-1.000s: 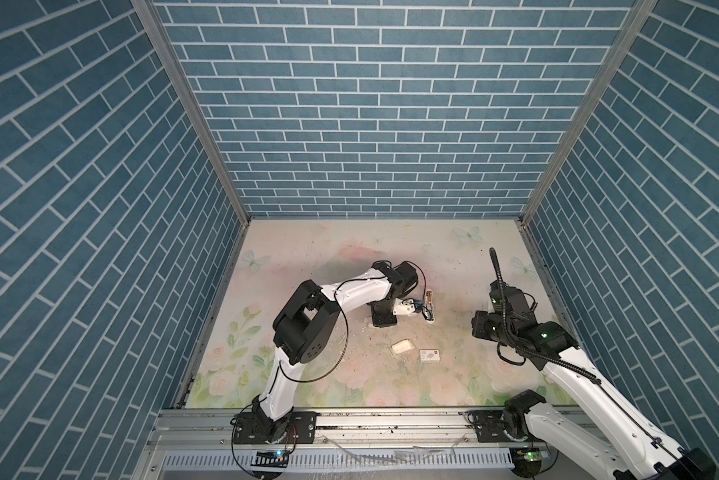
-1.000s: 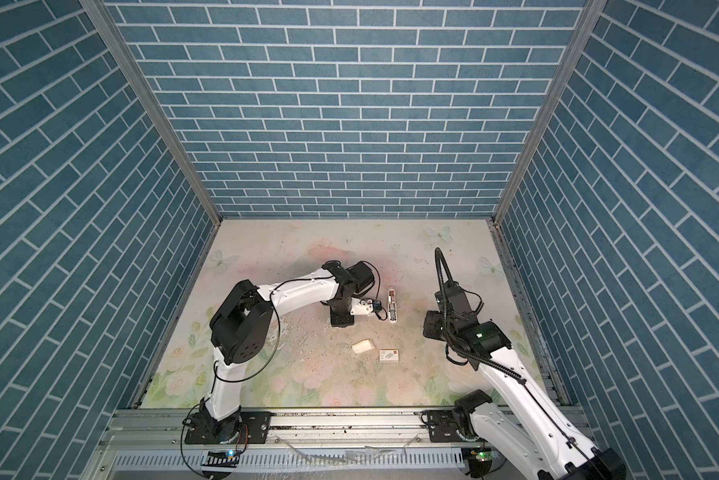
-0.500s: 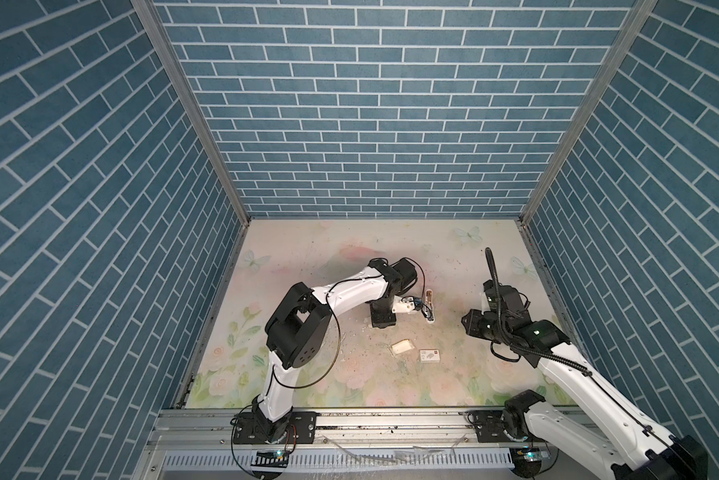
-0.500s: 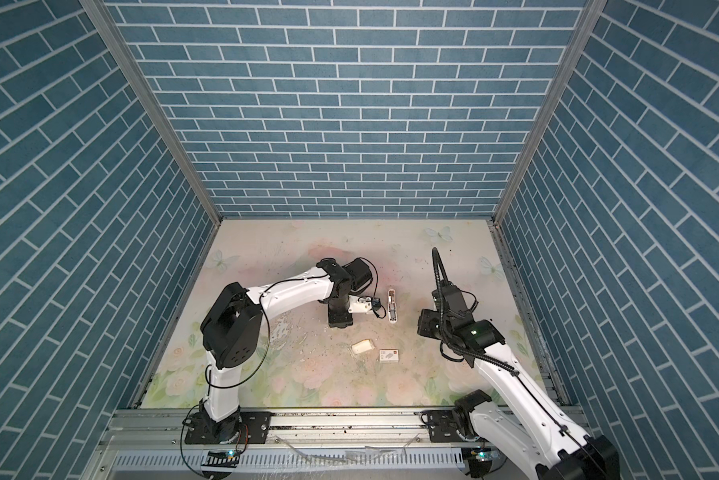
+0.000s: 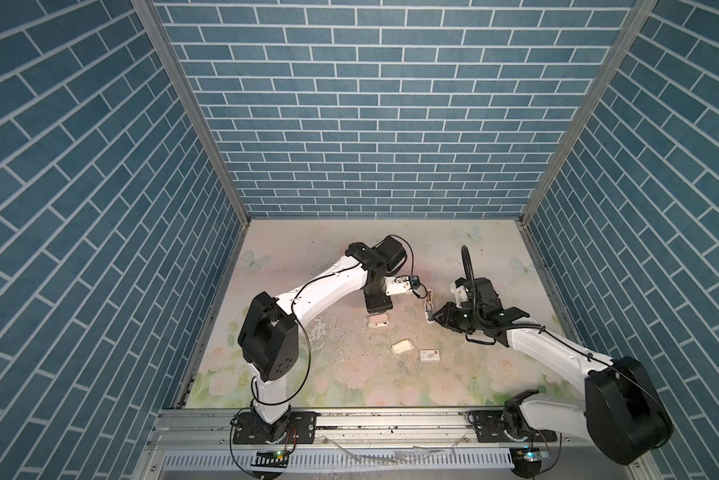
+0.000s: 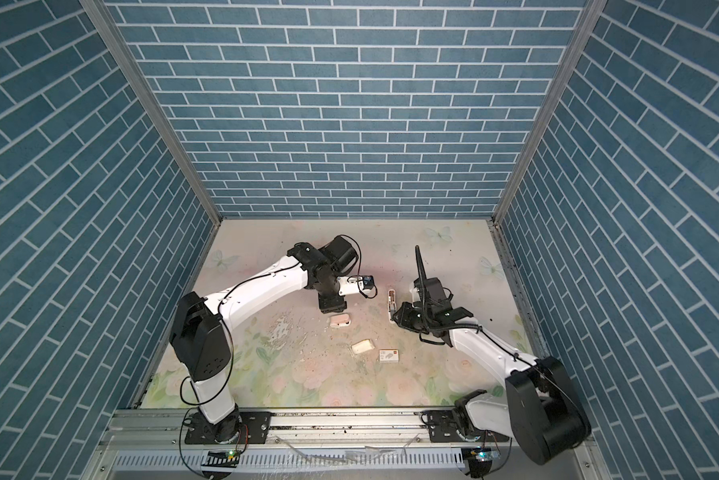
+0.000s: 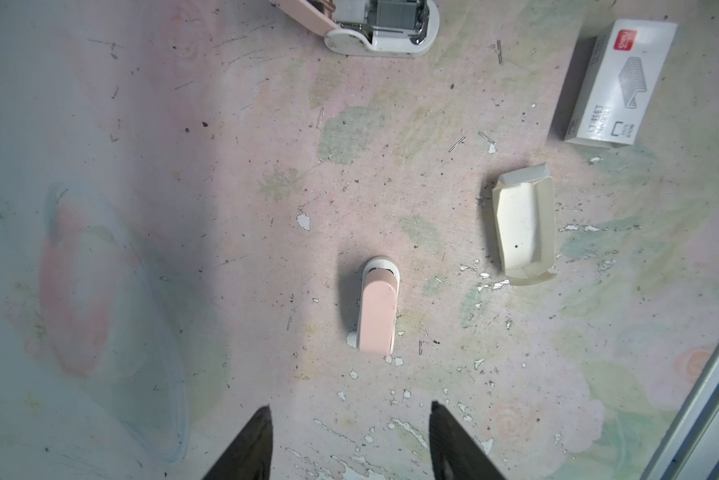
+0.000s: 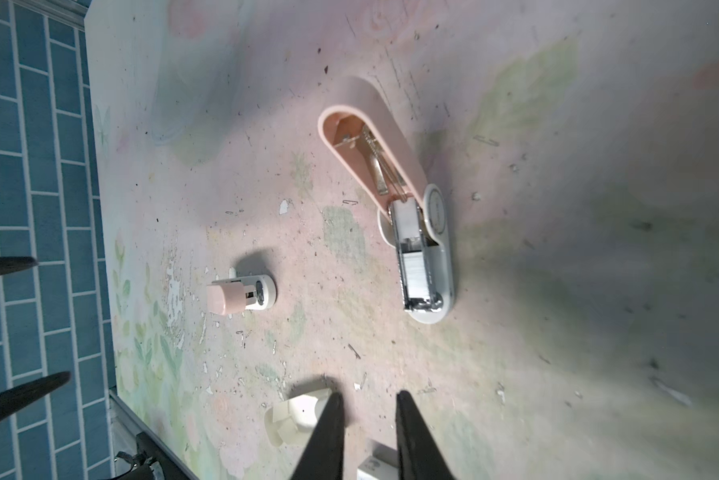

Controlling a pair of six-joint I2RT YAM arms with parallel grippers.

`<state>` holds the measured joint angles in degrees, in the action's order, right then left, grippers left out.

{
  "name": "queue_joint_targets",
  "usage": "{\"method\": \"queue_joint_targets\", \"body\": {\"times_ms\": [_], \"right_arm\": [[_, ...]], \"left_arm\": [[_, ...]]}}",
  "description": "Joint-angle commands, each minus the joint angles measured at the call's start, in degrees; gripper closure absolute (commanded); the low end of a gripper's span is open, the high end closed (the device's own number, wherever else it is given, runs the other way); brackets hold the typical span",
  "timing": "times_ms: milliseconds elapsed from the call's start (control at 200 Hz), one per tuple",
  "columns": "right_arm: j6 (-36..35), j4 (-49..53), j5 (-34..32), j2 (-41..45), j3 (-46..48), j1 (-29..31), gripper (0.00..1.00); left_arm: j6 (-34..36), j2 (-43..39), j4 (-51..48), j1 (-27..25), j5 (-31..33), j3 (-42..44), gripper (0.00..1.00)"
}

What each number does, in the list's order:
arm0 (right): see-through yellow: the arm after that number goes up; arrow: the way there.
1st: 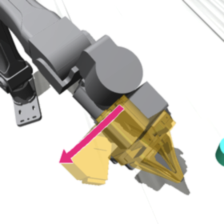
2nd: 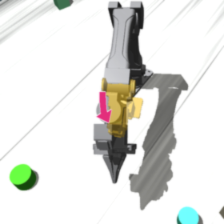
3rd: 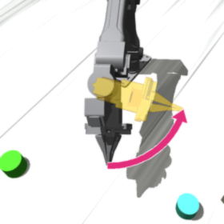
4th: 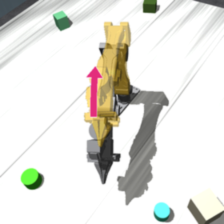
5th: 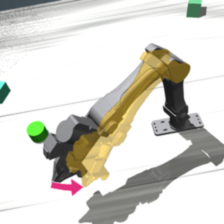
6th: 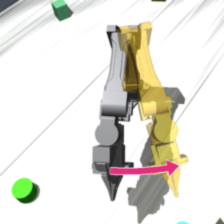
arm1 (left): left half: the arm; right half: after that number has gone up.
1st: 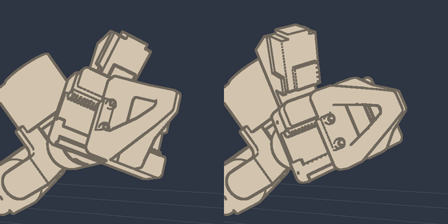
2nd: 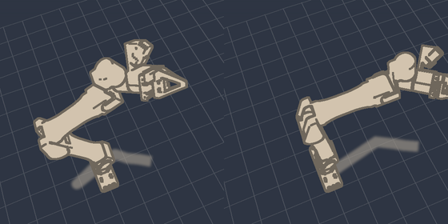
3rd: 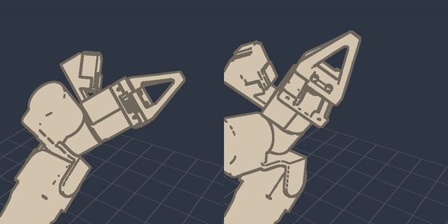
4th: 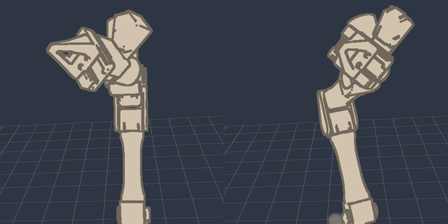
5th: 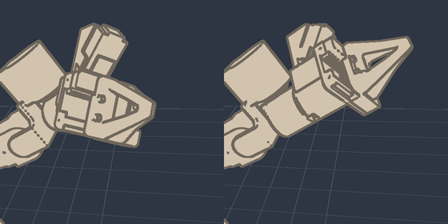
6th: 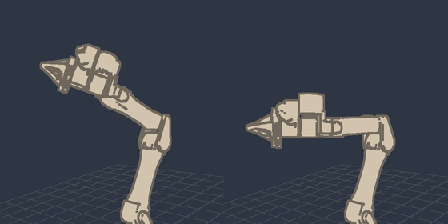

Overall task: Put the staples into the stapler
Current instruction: 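Move the right gripper to the other opened pink stapler and grasp its base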

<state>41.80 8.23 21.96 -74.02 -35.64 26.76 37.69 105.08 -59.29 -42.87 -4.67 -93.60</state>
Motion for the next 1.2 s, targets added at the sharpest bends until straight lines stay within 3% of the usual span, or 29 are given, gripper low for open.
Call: {"method": "queue_joint_targets", "body": {"times_ms": [0, 690, 1195], "right_arm": [[2.23, -6.46, 4.60, -3.88, -1.56, 0.63, 0.76], [1.01, -7.61, 5.93, -16.81, -5.35, 1.95, 0.77], [-5.25, 3.17, -5.28, -17.39, -7.52, 1.08, 0.78]], "left_arm": [[-0.87, -0.22, 0.57, 0.59, -2.05, 0.30, 0.38], [-1.99, 1.96, 2.29, 1.56, -4.20, 0.18, 0.38], [-3.05, 3.73, 2.69, 1.63, -7.36, -1.22, 0.38]]}}
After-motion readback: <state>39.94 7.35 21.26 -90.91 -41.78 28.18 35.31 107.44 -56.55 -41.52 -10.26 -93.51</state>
